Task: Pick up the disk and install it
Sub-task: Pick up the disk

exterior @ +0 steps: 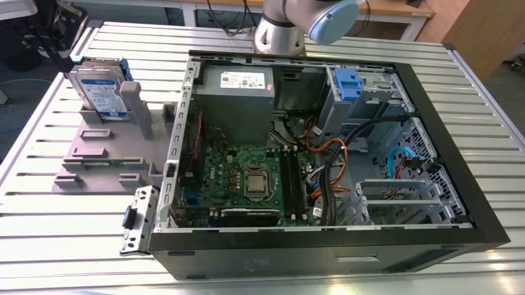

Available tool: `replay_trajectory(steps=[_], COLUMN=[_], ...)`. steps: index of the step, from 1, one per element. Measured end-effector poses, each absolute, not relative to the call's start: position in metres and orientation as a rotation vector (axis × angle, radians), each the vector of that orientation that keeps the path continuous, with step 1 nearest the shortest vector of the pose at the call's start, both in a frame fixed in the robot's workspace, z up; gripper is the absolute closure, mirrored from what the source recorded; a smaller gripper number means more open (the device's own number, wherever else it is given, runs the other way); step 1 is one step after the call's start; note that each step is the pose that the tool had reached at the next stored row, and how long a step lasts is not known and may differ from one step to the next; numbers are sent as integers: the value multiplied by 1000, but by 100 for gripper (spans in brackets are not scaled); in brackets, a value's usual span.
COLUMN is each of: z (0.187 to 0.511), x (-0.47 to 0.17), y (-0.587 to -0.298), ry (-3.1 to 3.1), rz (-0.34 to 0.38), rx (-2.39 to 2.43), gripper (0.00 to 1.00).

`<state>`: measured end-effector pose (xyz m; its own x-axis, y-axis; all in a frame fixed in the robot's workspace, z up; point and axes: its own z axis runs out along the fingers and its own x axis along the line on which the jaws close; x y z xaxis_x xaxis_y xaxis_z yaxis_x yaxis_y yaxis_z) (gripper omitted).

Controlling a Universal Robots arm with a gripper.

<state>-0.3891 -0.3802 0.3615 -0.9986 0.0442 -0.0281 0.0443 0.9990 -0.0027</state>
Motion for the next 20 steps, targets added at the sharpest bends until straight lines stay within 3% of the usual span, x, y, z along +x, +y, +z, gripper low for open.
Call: replay_trajectory(steps=[20], z=[361], x=[-389], y=[-380], ry=[3113], rz=[-3], rx=[-51], gripper=[89])
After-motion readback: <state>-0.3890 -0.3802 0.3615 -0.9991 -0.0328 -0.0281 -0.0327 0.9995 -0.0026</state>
